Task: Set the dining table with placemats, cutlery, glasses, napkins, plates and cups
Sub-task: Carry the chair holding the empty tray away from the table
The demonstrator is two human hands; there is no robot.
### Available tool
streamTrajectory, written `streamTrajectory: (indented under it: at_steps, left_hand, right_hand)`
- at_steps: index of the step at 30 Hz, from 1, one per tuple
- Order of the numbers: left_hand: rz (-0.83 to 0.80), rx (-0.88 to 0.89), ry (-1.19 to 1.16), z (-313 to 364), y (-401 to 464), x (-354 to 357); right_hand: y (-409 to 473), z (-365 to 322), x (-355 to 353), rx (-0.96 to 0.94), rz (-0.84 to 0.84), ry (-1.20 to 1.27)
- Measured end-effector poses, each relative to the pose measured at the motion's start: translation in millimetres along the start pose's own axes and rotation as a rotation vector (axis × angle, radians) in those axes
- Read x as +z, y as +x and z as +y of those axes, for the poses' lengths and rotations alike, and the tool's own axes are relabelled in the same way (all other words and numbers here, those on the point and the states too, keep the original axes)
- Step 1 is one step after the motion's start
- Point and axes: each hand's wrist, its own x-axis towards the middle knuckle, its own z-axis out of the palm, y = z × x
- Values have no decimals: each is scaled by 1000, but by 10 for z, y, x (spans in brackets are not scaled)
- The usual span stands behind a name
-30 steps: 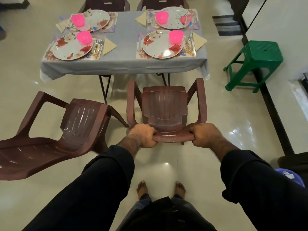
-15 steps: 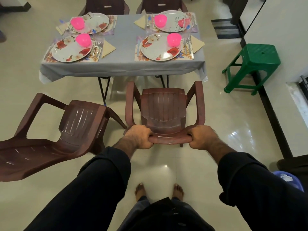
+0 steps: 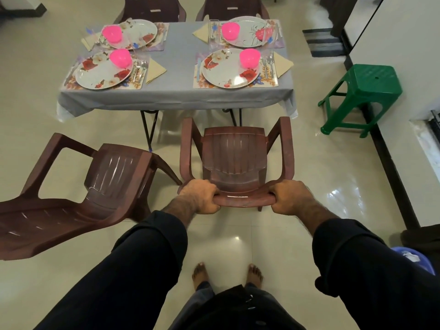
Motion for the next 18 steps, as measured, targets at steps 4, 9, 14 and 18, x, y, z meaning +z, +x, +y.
streamTrajectory:
  at_steps: [4, 9, 14, 18]
  left_hand:
    - [-7, -14, -26, 10, 1, -9]
    - [-56, 12, 19, -80, -79, 19]
    - [-49, -70, -109, -642, -561, -218]
    - [-70, -245, -200, -1474, -993, -143]
  right_hand:
    - [24, 15, 34, 5, 19, -2]
    - [142, 32, -55, -41, -208, 99]
    - [230, -471, -263, -21, -316, 416]
    - [336, -1284, -288, -158, -183, 290]
